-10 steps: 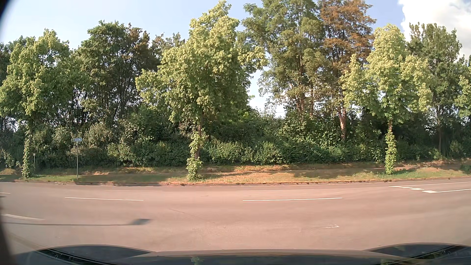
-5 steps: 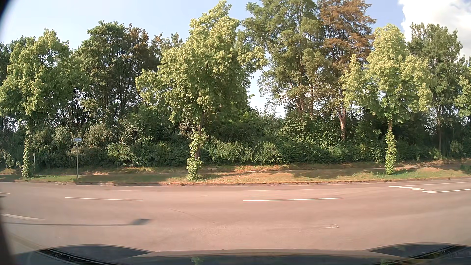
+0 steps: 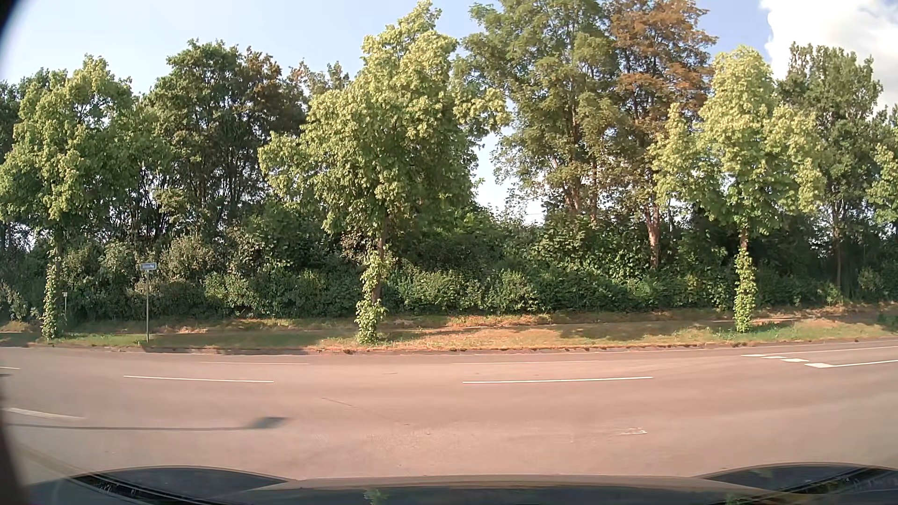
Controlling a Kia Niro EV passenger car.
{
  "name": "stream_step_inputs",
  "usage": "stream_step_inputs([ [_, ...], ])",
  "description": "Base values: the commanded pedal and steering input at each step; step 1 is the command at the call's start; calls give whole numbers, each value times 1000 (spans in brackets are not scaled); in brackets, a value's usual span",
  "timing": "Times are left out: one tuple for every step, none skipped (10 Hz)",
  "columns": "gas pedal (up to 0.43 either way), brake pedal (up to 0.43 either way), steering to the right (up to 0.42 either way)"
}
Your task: Follow the waypoints while adhering to traffic rules and regulations
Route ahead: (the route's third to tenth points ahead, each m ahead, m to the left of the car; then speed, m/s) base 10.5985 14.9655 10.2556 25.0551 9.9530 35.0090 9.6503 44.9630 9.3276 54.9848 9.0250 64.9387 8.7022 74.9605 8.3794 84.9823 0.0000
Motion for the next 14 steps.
stream_step_inputs([
  [0,140,5],
  [0,146,5],
  [0,146,5],
  [0,152,5],
  [0,152,5],
  [0,152,5],
  [0,171,5],
  [0,183,5],
  [0,152,5],
  [0,159,5],
  [0,134,5],
  [0,122,5],
  [0,37,5],
  [0,18,5],
])
